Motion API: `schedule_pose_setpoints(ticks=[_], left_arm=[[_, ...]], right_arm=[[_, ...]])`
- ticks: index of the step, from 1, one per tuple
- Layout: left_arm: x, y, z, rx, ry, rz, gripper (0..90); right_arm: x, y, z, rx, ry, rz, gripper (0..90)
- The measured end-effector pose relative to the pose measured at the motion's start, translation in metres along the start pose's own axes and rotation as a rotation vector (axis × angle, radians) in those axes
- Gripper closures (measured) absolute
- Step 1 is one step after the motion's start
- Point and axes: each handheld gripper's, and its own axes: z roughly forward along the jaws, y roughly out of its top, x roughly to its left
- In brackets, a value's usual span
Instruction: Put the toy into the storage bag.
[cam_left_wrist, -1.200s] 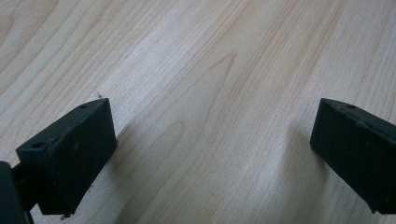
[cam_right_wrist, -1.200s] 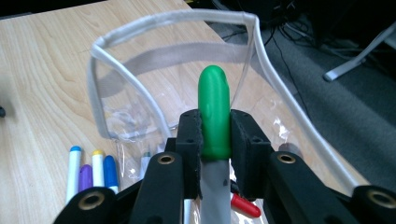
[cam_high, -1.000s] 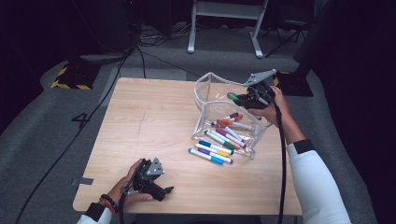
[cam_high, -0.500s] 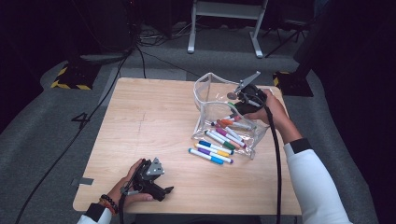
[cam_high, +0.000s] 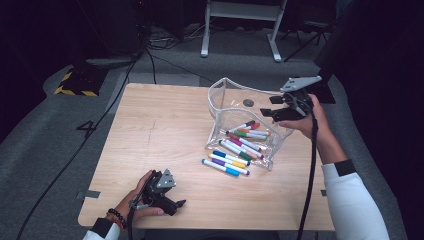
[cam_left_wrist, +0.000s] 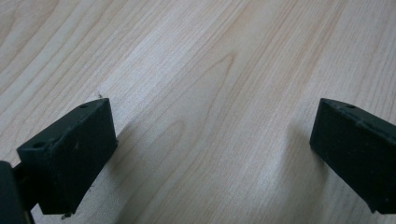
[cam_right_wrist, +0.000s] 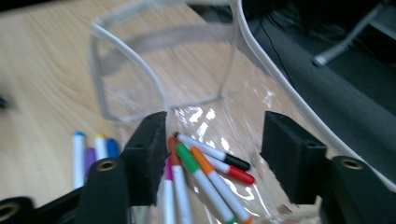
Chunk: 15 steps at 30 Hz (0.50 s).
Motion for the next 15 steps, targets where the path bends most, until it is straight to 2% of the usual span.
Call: schedule_pose_setpoints(ticks=[1, 4, 7, 9, 10, 14, 15], left_arm=[[0.0, 0.0, 0.0, 0.0, 0.0, 0.0, 0.7], [0.0, 0.0, 0.0, 0.0, 0.0, 0.0, 0.7], [0.0, 0.0, 0.0, 0.0, 0.0, 0.0, 0.7], [0.0, 0.0, 0.0, 0.0, 0.0, 0.001, 0.7], [0.0, 0.0, 0.0, 0.0, 0.0, 0.0, 0.7], [0.0, 0.0, 0.0, 0.0, 0.001, 0.0, 0.7], [0.0, 0.0, 0.0, 0.0, 0.001, 0.0, 0.7]], right_arm=[[0.004, -0.003, -0.007, -0.027, 0.001, -0.01, 32.9], [0.016, -0.015, -0.024, -0.062, -0.004, -0.027, 30.7], [0.027, -0.027, -0.037, -0.095, 0.015, -0.032, 30.7], [0.036, -0.035, -0.045, -0.12, 0.01, -0.046, 31.5], [0.042, -0.04, -0.05, -0.134, 0.025, -0.046, 31.6], [0.063, -0.057, -0.058, -0.152, 0.041, -0.08, 32.2], [0.07, -0.065, -0.059, -0.163, 0.064, -0.079, 32.6]])
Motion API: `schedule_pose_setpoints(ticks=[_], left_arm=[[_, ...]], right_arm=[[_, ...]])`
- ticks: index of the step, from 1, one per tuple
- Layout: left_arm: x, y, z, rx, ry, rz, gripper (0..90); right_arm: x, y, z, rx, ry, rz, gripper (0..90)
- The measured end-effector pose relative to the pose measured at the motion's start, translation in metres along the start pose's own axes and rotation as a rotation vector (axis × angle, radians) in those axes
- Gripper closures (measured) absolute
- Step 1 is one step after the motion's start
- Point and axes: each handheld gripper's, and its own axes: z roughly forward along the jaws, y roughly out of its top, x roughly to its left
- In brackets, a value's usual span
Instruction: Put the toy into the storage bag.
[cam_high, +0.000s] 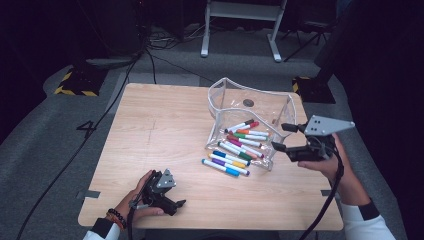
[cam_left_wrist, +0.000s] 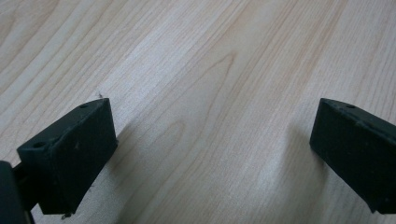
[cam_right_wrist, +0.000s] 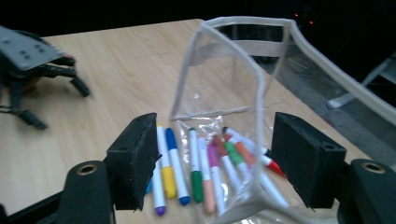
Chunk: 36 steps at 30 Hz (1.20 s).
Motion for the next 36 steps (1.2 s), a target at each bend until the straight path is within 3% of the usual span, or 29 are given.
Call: schedule_pose_setpoints(ticks=[4, 8, 16, 21, 23, 27, 36], left_arm=[[0.0, 0.0, 0.0, -0.001, 0.001, -0.002, 0.8], [0.0, 0.0, 0.0, 0.0, 0.001, -0.002, 0.8], [0.0, 0.0, 0.0, 0.0, -0.002, 0.003, 0.6], [0.0, 0.0, 0.0, 0.0, -0.003, 0.002, 0.6], [0.0, 0.001, 0.001, -0.001, -0.004, 0.002, 0.6], [0.0, 0.001, 0.001, 0.001, -0.004, 0.001, 0.6], [0.0, 0.001, 0.001, 0.0, -0.006, 0.006, 0.5]], right_arm=[[0.018, -0.019, 0.0, 0.004, 0.021, -0.004, 33.8], [0.036, -0.042, 0.008, -0.001, 0.108, 0.037, 35.8], [0.061, -0.074, 0.051, 0.071, 0.154, 0.019, 38.3], [0.067, -0.086, 0.085, 0.125, 0.18, 0.012, 39.1], [0.07, -0.091, 0.1, 0.155, 0.175, -0.016, 39.7], [0.068, -0.098, 0.126, 0.188, 0.19, -0.017, 40.3], [0.065, -0.1, 0.165, 0.24, 0.208, -0.01, 42.8]])
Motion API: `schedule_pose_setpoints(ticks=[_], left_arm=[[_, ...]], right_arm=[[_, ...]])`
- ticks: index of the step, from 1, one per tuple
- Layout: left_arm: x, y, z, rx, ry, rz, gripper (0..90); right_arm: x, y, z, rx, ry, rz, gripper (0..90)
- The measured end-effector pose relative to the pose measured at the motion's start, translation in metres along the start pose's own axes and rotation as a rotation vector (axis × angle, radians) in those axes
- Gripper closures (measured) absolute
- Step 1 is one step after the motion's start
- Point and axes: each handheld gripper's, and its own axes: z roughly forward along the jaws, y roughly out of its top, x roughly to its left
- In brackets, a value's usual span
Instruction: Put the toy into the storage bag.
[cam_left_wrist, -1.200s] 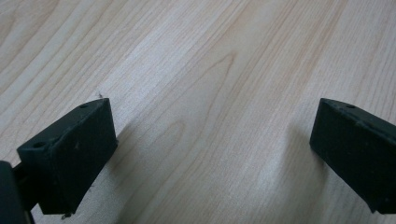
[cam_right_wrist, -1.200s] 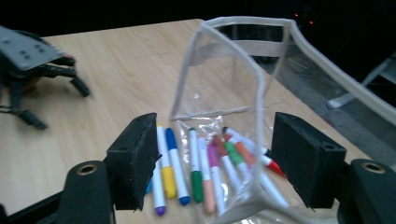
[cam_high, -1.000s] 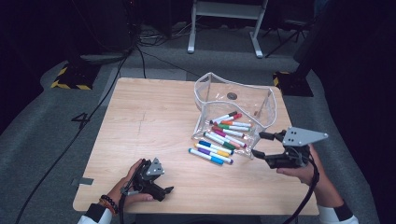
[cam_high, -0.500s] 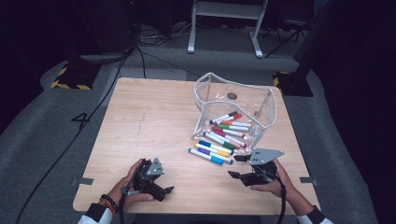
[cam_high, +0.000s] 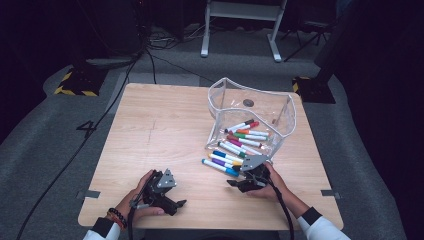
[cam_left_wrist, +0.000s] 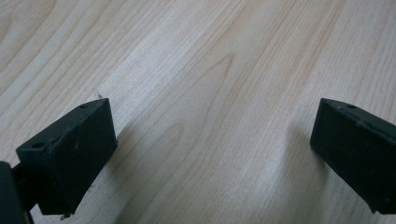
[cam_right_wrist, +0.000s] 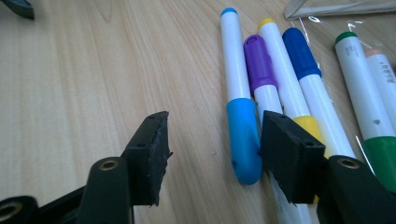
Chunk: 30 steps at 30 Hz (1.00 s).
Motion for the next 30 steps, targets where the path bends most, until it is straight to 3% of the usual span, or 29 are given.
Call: schedule_pose_setpoints(ticks=[2, 7, 15, 26, 30], left_arm=[[0.0, 0.0, 0.0, -0.001, -0.001, 0.001, 0.5], [0.0, 0.0, 0.0, -0.001, -0.001, 0.002, 0.5], [0.0, 0.0, 0.0, -0.001, -0.001, 0.002, 0.5], [0.0, 0.0, 0.0, 0.0, -0.001, 0.001, 0.5], [0.0, 0.0, 0.0, -0.001, -0.001, 0.002, 0.6]], right_arm=[[-0.001, 0.001, 0.006, 0.012, -0.014, 0.013, 44.2], [-0.001, 0.002, 0.014, 0.017, 0.01, 0.035, 51.7], [0.001, 0.001, 0.014, -0.003, 0.02, 0.055, 73.3], [0.003, 0.002, 0.007, 0.023, 0.044, -0.013, 74.9], [0.003, 0.006, -0.003, -0.002, 0.039, -0.03, 74.9]])
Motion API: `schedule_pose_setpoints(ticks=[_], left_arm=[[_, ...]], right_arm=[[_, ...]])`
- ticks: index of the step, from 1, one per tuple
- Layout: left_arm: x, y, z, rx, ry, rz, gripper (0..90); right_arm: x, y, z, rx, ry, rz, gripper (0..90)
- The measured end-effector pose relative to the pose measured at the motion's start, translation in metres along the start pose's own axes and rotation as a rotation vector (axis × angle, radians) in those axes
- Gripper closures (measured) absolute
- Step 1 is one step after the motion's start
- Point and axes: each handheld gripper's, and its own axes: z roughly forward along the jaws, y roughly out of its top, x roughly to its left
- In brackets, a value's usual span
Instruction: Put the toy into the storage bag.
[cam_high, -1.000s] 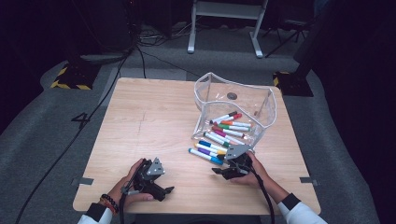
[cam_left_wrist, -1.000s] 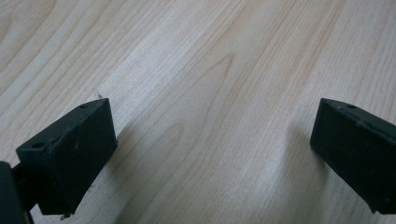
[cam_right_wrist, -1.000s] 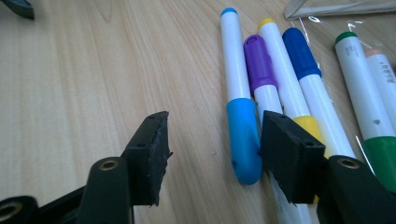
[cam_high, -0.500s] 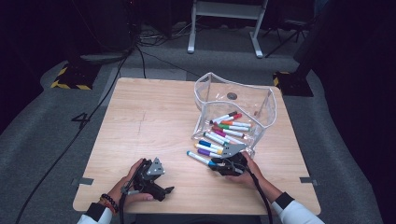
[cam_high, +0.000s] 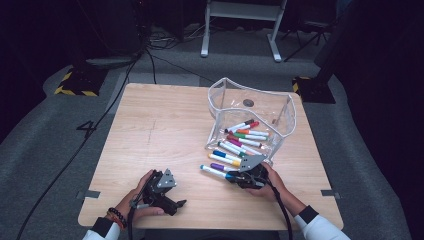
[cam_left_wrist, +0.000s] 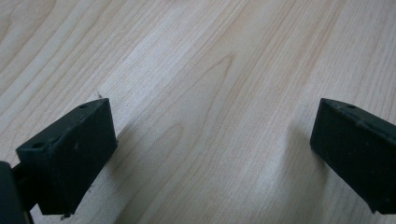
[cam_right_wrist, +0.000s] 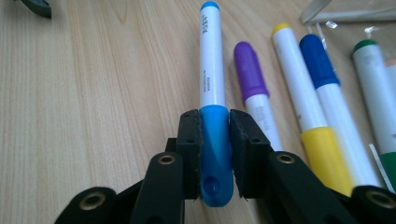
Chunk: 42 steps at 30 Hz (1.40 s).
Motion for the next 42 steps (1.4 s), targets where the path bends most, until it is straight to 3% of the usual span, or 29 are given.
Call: schedule_pose_setpoints(ticks=[12, 24, 35, 42], left_arm=[[0.0, 0.0, 0.0, 0.0, 0.0, 0.0, 0.5], [-0.002, 0.001, 0.001, 0.0, 0.007, -0.008, 0.6], [-0.001, 0.002, 0.001, 0.001, 0.004, -0.005, 0.5], [-0.001, 0.002, 0.001, 0.001, 0.004, -0.005, 0.5]], right_arm=[[-0.004, 0.02, -0.048, -0.099, -0.036, -0.032, 74.9], [-0.012, 0.055, -0.112, -0.172, -0.126, -0.089, 74.9], [-0.039, 0.083, -0.153, -0.188, -0.188, -0.089, 74.9], [-0.068, 0.09, -0.167, -0.18, -0.246, -0.043, 74.9]])
